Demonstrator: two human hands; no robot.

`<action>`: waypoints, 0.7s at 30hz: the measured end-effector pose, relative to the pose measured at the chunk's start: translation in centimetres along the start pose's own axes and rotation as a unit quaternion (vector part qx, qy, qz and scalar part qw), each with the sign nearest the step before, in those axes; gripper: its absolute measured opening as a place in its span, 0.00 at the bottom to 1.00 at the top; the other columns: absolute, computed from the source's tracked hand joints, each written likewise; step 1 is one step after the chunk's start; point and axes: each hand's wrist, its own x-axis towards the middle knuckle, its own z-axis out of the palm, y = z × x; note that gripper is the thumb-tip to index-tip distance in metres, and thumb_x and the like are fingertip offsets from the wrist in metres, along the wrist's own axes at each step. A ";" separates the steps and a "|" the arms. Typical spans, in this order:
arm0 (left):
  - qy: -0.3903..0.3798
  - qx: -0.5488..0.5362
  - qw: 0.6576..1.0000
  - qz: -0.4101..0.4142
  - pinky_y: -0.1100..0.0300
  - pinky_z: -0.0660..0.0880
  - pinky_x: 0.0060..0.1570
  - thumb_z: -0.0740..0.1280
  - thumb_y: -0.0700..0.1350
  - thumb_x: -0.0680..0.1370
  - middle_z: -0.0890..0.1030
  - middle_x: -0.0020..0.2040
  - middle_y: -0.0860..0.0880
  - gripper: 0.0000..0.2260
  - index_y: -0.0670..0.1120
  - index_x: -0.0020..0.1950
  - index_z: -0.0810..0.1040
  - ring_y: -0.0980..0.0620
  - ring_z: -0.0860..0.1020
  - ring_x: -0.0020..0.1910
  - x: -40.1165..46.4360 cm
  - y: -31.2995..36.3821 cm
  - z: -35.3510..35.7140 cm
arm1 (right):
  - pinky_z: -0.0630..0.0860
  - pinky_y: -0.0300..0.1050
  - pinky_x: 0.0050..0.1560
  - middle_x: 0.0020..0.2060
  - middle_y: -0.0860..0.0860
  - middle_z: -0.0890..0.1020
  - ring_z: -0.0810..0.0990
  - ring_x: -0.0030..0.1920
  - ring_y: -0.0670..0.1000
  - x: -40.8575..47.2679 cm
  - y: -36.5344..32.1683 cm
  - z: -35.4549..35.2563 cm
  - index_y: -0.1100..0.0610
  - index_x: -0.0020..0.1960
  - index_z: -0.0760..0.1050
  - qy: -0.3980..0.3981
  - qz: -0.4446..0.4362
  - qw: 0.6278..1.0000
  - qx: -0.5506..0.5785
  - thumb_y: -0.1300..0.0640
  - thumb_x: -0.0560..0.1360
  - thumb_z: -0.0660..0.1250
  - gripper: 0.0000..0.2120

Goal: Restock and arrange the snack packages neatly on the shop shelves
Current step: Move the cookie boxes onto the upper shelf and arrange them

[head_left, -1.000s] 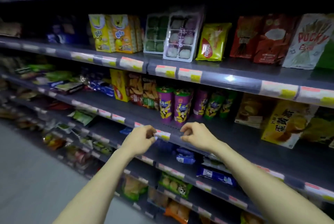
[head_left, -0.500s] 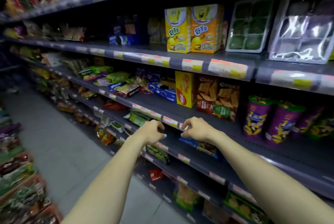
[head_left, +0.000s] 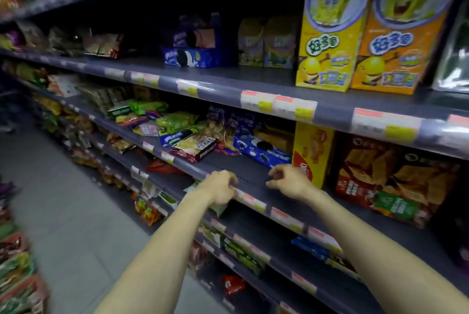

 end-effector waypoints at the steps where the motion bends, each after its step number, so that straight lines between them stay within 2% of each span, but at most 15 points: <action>1: -0.003 0.000 1.000 -0.002 0.55 0.73 0.60 0.68 0.48 0.76 0.77 0.63 0.44 0.19 0.47 0.66 0.74 0.45 0.76 0.60 1.5 -0.7 -0.6 | 0.67 0.38 0.47 0.56 0.54 0.81 0.78 0.55 0.52 1.6 -0.2 0.0 0.57 0.58 0.77 0.008 0.004 1.000 -0.005 0.53 0.73 0.72 0.16; 5: -0.007 0.007 1.000 0.018 0.55 0.74 0.57 0.69 0.52 0.75 0.79 0.60 0.46 0.19 0.49 0.64 0.76 0.46 0.78 0.56 6.3 -2.6 -2.9 | 0.69 0.41 0.54 0.62 0.56 0.77 0.76 0.61 0.55 6.6 -1.4 0.1 0.58 0.64 0.74 0.045 0.023 0.998 -0.035 0.54 0.74 0.71 0.21; 8: -0.005 0.005 1.000 0.031 0.56 0.74 0.51 0.69 0.51 0.76 0.79 0.58 0.44 0.19 0.48 0.65 0.75 0.46 0.79 0.52 9.3 -3.9 -4.0 | 0.69 0.42 0.61 0.67 0.56 0.72 0.72 0.65 0.56 9.4 -2.1 0.8 0.57 0.70 0.67 0.032 0.036 0.996 -0.072 0.53 0.74 0.70 0.27; 10: -0.011 0.002 0.999 0.038 0.55 0.76 0.51 0.68 0.51 0.76 0.80 0.57 0.44 0.19 0.48 0.66 0.74 0.46 0.79 0.50 11.1 -5.0 -4.7 | 0.67 0.43 0.64 0.70 0.56 0.69 0.69 0.68 0.57 11.0 -2.2 1.6 0.57 0.73 0.63 0.025 0.051 0.994 -0.092 0.52 0.74 0.70 0.31; 17: -0.012 0.045 0.997 0.067 0.53 0.73 0.60 0.67 0.51 0.77 0.76 0.65 0.44 0.22 0.47 0.70 0.71 0.44 0.75 0.62 15.4 -10.9 -7.1 | 0.62 0.51 0.68 0.71 0.55 0.65 0.63 0.70 0.59 14.2 -2.9 4.6 0.54 0.74 0.58 0.086 0.130 0.967 -0.201 0.45 0.70 0.71 0.39; 21: 0.004 0.061 0.994 0.091 0.56 0.71 0.58 0.68 0.51 0.77 0.76 0.64 0.43 0.25 0.47 0.72 0.68 0.43 0.75 0.62 17.0 -14.2 -8.5 | 0.61 0.52 0.67 0.70 0.55 0.65 0.62 0.70 0.59 15.2 -3.8 5.3 0.53 0.72 0.61 0.113 0.179 0.951 -0.223 0.43 0.67 0.74 0.40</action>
